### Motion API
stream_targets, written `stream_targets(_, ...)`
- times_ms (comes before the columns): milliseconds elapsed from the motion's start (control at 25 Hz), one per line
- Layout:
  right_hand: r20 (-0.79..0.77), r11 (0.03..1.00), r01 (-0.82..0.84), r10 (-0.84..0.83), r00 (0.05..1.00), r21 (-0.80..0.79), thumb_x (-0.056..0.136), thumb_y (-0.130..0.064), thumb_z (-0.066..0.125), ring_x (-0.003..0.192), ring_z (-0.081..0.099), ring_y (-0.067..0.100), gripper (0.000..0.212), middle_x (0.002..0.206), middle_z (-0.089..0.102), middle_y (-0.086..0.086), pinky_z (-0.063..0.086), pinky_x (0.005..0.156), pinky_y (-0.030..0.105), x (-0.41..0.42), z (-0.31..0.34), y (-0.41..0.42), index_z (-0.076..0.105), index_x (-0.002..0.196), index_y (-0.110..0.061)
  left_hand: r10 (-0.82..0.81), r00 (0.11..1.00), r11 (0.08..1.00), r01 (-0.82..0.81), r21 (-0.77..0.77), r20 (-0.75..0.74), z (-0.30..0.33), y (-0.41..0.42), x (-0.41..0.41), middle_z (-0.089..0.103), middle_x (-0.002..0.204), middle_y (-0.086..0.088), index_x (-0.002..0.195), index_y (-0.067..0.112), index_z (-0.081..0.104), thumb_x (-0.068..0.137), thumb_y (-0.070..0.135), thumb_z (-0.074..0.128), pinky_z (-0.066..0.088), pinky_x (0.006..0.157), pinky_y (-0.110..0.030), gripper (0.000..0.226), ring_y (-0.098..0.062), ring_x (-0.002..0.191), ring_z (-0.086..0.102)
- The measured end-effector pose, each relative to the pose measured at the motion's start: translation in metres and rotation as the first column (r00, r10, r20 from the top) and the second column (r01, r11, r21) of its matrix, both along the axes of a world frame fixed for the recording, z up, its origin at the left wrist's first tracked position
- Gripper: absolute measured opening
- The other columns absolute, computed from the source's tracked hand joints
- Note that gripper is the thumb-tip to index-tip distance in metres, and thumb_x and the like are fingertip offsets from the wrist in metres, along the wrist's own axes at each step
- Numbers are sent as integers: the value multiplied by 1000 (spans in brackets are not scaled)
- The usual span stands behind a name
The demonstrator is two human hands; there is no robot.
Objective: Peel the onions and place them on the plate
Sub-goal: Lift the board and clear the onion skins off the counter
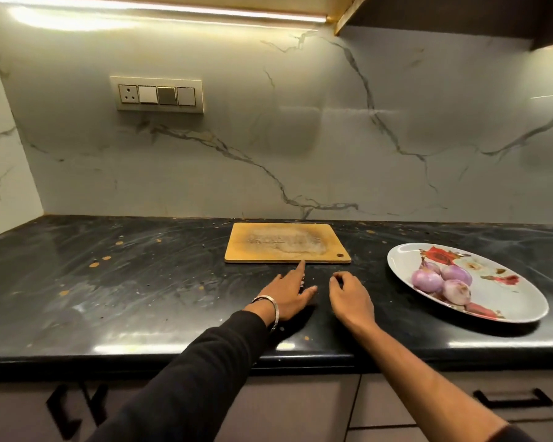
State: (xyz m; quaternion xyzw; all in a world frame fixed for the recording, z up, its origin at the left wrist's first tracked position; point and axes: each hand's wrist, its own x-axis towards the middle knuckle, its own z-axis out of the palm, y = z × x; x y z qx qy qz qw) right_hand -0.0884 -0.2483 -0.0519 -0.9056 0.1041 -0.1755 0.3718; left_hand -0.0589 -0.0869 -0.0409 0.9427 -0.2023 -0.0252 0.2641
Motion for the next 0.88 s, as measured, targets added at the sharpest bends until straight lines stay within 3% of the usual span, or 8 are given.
stream_targets(120, -118, 983, -95, 77, 990, -159, 103, -46, 36, 136, 45, 30, 55, 149, 48, 11, 36, 109, 40, 16, 0, 13, 45, 144, -10, 33, 999, 948, -37, -315, -17, 4, 20, -10, 33, 158, -1, 157, 23, 12, 99, 52, 42, 28, 113, -28, 71, -22, 141, 39)
stream_targets(240, -210, 943, -184, 128, 969, -278, 102, -56, 27, 146, 32, 31, 71, 157, 37, 16, 24, 118, 45, 36, 1, 41, 34, 150, -4, 144, 988, 894, -150, -421, -47, -2, 54, -16, 40, 154, 1, 155, 22, 22, 93, 66, 37, 33, 109, -31, 78, -18, 136, 43)
stream_targets(400, -252, 884, -328, 251, 934, -333, 103, -56, 26, 146, 31, 30, 69, 157, 36, 15, 23, 120, 46, 54, 7, 81, 34, 150, -5, 246, 962, 668, -257, -699, -118, -2, 71, -22, 53, 135, 7, 141, 24, 43, 81, 76, 32, 33, 88, -23, 80, -5, 111, 48)
stream_targets(520, -268, 780, -504, 430, 862, -372, 105, -51, 30, 139, 43, 26, 56, 151, 46, 8, 34, 114, 44, 47, 9, 95, 46, 144, -15, 242, 959, 657, -271, -703, -144, 0, 68, -17, 56, 130, 7, 135, 26, 47, 80, 83, 26, 34, 86, -25, 83, -6, 105, 51)
stream_targets(600, -261, 714, -599, 540, 800, -361, 104, -50, 36, 140, 42, 19, 51, 153, 46, 0, 34, 113, 36, 32, 8, 88, 48, 145, -22, 246, 957, 653, -281, -704, -154, 1, 71, -17, 58, 126, 5, 133, 24, 50, 66, 97, 17, 35, 86, -29, 105, -9, 105, 52)
stream_targets(720, -279, 620, -696, 640, 716, -362, 102, -43, 49, 142, 38, 9, 47, 156, 42, -9, 30, 117, 30, 9, 15, 61, 50, 145, -27, 268, 941, 569, -326, -755, -205, 2, 75, -16, 56, 134, 0, 138, 20, 50, 61, 100, 13, 34, 98, -36, 117, -18, 123, 49)
stream_targets(800, -299, 601, -727, 664, 685, -331, 101, -34, 55, 139, 42, 6, 40, 152, 46, -11, 32, 117, 29, -4, 25, 40, 57, 140, -28, 238, 923, 384, -376, -843, -303, 4, 74, -16, 54, 139, -4, 135, 16, 52, 76, 87, 19, 30, 112, -44, 98, -24, 133, 46)
stream_targets(880, -329, 607, -737, 659, 676, -298, 100, -27, 59, 136, 46, 6, 37, 150, 49, -11, 34, 116, 30, -13, 33, 26, 60, 137, -27, 94, 896, 55, -440, -897, -434, 5, 75, -19, 52, 142, -6, 132, 15, 55, 86, 77, 26, 23, 118, -44, 83, -25, 138, 41)
